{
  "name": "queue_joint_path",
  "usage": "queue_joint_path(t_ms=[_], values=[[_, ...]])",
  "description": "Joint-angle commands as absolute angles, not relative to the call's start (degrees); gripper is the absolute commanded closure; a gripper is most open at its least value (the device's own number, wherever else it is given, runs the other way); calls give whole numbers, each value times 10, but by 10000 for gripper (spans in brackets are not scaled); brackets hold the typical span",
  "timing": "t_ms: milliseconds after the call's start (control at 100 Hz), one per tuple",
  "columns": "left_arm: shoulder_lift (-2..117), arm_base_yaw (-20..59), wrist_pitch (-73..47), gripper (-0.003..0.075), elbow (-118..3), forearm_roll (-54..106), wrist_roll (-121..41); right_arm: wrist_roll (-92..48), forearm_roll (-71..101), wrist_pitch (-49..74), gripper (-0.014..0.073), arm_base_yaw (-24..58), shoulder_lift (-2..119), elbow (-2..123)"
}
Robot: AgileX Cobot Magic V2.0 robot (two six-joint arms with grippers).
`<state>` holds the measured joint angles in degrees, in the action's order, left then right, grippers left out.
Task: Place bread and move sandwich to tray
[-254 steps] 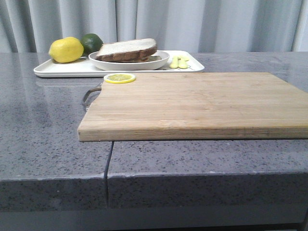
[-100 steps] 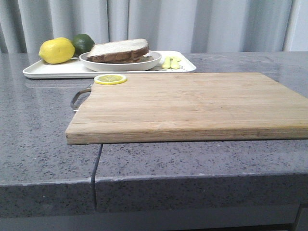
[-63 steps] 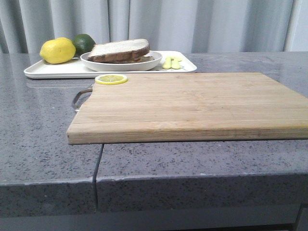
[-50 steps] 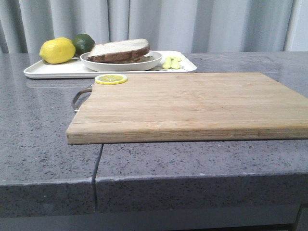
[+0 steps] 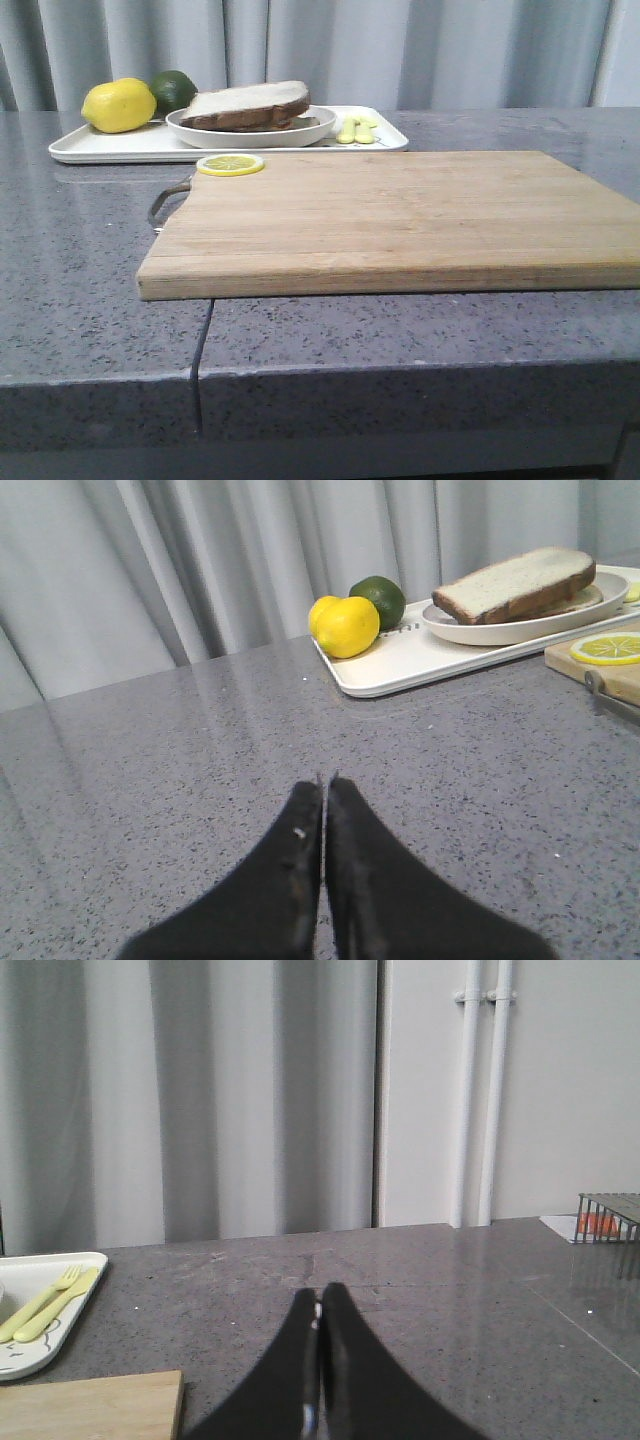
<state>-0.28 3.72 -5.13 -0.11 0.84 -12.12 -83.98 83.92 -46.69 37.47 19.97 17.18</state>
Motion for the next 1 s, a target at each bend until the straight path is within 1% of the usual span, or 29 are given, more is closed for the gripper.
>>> queue_joint_path(t_ms=[0,240,990], values=[[-20,34,-34,740,9,8,-119,-844,807,-466,663,371,202,188],[-21,34,-40,740,9,29,-119,-844,809,-465,663,371,202,188],[-20,34,-39,740,9,29,-119,-846,809,-466,663,371,202,188]])
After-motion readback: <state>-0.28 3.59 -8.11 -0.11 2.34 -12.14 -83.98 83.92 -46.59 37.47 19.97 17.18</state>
